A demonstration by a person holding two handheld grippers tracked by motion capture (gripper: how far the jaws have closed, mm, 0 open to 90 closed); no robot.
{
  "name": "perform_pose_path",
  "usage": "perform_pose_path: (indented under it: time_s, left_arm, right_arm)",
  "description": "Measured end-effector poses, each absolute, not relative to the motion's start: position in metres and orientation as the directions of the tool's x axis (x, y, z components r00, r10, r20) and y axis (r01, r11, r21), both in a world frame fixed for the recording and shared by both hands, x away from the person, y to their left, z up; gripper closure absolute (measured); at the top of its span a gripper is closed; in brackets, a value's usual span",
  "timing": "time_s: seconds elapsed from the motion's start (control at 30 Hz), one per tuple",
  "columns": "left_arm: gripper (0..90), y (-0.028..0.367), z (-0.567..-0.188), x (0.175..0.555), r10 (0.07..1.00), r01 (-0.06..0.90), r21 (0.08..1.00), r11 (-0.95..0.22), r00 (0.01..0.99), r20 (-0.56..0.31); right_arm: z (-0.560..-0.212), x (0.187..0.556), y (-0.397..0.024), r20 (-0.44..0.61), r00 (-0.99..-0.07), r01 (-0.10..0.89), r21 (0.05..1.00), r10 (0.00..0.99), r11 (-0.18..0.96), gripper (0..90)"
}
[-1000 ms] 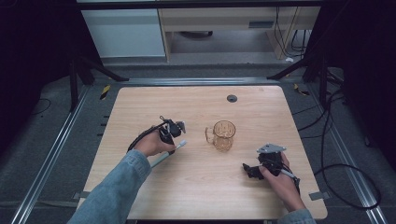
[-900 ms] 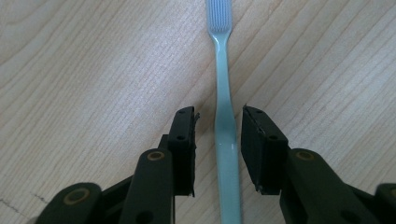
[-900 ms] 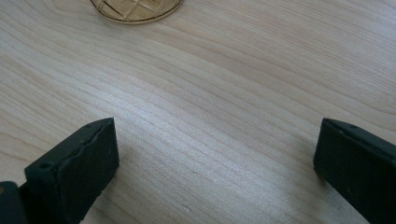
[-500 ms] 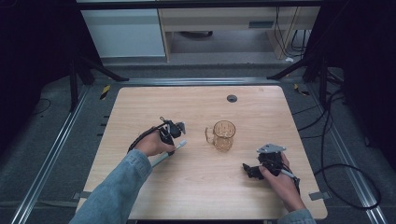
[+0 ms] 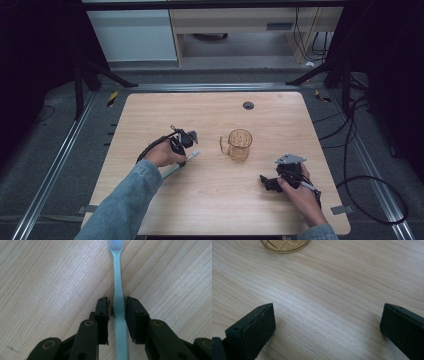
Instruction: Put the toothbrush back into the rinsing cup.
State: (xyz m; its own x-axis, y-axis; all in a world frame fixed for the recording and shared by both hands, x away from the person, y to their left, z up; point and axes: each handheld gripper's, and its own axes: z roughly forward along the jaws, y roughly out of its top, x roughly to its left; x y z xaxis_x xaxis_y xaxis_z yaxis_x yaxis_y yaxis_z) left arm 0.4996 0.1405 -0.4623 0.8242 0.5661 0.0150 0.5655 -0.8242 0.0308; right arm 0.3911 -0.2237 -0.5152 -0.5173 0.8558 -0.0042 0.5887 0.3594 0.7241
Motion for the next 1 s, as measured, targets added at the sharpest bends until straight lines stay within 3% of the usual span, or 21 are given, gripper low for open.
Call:
perform_pose_path:
  time_s: [0.57, 1.0]
  left_arm:
    - [78.2, 0.143, -0.461, 0.500, 0.572, 0.571, 0.052, -0.820, 0.821, 0.006]
    - [78.5, 0.141, -0.442, 0.498, 0.578, 0.570, 0.131, -0.811, 0.816, 0.028]
  right_arm:
    - [-0.515, 0.391, -0.224, -0.003, -0.517, 0.590, 0.724, 0.856, 0.358, 0.4]
    - [-0.515, 0.391, -0.224, -0.003, -0.516, 0.590, 0.724, 0.856, 0.358, 0.4]
